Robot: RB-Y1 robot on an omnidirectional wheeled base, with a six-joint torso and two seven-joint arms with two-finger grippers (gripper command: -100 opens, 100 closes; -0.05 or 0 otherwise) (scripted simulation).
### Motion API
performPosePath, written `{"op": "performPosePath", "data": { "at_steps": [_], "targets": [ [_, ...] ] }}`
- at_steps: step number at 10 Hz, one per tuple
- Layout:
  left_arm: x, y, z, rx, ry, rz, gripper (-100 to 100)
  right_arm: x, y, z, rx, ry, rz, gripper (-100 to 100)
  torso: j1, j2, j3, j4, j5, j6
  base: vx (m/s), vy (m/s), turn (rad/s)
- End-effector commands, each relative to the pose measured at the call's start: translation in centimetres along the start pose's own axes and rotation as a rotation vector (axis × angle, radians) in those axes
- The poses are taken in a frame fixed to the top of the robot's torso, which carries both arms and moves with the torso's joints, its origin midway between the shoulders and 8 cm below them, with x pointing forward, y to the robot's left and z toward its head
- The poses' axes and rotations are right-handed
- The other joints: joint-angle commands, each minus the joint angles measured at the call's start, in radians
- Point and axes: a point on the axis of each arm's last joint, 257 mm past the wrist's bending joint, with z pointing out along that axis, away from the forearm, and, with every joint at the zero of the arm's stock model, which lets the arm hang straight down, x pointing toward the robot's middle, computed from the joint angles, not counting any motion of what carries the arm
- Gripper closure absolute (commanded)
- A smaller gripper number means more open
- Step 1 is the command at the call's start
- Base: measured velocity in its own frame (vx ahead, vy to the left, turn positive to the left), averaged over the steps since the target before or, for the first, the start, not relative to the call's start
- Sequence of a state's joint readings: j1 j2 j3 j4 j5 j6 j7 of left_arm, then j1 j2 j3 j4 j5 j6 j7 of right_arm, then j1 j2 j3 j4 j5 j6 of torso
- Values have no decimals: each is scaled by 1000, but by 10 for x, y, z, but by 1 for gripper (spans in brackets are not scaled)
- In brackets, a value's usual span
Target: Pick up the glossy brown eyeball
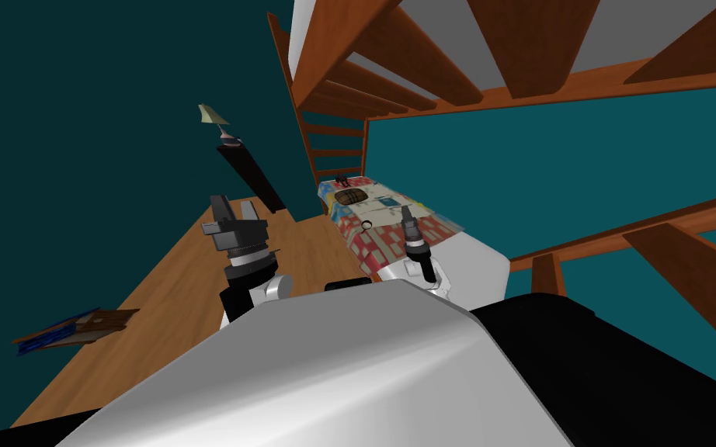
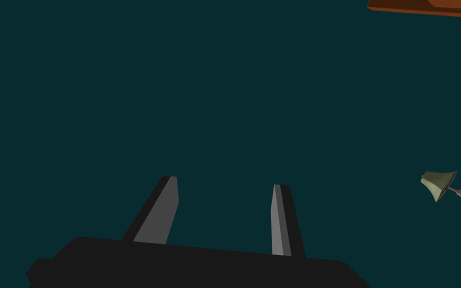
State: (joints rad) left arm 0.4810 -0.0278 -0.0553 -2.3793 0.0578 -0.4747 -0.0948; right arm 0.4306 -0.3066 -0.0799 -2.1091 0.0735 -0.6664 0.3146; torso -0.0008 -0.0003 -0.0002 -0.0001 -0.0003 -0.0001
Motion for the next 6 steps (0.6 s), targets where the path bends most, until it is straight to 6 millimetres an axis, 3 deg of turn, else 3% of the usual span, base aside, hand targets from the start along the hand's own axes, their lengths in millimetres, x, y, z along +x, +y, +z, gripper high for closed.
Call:
{"op": "performPosePath", "data": {
  "at_steps": [1, 6],
  "targets": [
    [0, 0, 0, 0, 0, 0, 0, 6, -7, -4, 1, 42, -46, -100, 0, 0, 0, 0, 0, 0, 0, 0, 0],
    [0, 0, 0, 0, 0, 0, 0, 38, -60, -22, 4, 267, -327, -100, 1, 0, 0, 0, 0, 0, -1, 2, 6]
  ]
}}
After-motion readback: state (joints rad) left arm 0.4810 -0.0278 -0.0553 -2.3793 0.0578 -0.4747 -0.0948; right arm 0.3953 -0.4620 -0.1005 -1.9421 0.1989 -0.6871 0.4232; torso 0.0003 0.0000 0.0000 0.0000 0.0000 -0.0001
